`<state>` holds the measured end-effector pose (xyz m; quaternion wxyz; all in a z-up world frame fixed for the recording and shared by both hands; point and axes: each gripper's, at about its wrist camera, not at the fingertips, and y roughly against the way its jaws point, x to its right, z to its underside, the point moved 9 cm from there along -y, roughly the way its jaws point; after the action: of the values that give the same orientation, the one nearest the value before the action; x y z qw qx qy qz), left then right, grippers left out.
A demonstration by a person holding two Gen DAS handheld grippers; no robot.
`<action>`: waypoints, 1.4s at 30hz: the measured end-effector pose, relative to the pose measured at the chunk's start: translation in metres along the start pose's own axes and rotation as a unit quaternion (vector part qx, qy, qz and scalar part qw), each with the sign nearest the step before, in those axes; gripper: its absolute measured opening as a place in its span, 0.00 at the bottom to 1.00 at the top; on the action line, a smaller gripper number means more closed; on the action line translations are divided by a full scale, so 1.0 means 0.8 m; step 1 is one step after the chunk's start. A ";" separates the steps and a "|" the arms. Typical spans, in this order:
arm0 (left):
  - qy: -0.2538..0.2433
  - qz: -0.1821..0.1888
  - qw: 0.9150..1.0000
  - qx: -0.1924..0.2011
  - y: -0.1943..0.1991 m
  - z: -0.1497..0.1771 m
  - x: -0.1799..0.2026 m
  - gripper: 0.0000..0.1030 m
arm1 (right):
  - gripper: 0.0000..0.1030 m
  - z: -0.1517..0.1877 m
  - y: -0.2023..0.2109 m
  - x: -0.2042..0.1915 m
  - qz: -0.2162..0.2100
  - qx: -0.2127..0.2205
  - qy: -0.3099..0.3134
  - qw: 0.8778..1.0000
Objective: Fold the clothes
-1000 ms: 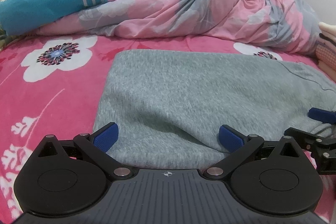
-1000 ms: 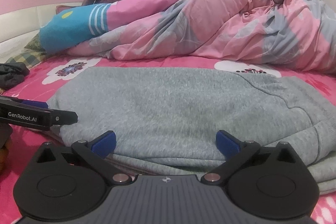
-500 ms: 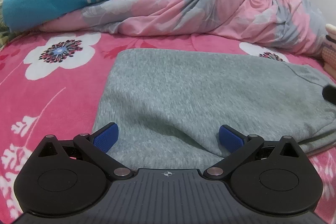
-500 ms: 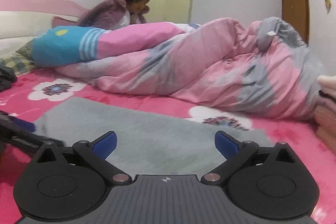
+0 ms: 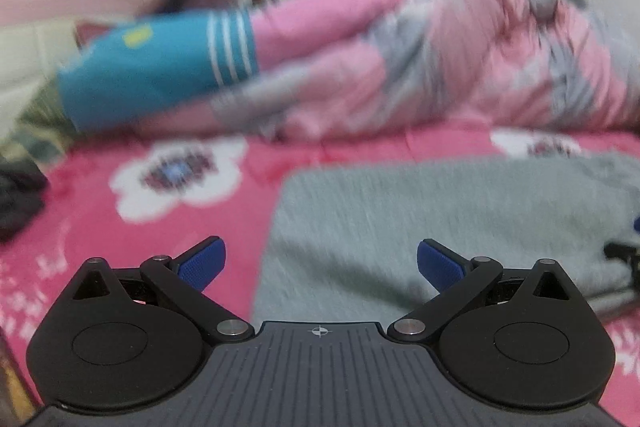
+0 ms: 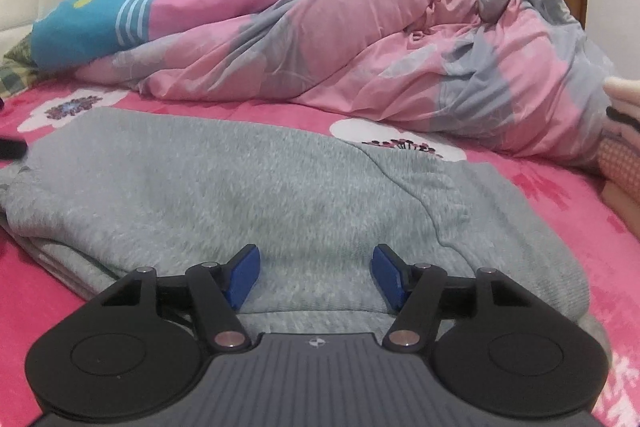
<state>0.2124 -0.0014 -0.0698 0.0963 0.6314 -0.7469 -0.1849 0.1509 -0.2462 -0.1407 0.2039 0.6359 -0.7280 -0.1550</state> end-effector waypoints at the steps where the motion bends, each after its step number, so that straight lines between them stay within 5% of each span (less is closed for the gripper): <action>1: -0.002 0.004 1.000 0.012 0.004 -0.005 0.002 1.00 | 0.63 0.000 0.000 -0.001 0.000 0.000 0.001 1.000; 13: -0.029 0.115 0.993 -0.019 -0.022 0.007 0.076 1.00 | 0.64 0.000 -0.004 0.000 -0.001 0.002 -0.001 1.000; 21: -0.002 0.133 0.987 -0.086 -0.052 0.039 0.079 1.00 | 0.64 0.000 -0.004 0.001 -0.002 0.002 -0.001 1.000; 42: 0.004 0.138 0.987 -0.085 -0.052 0.041 0.078 1.00 | 0.64 0.001 -0.004 0.001 0.001 0.002 0.000 1.000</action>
<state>0.2265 -0.0635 -0.1216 0.1773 0.5129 -0.8079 -0.2297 0.1532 -0.2472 -0.1427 0.2028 0.6357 -0.7289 -0.1532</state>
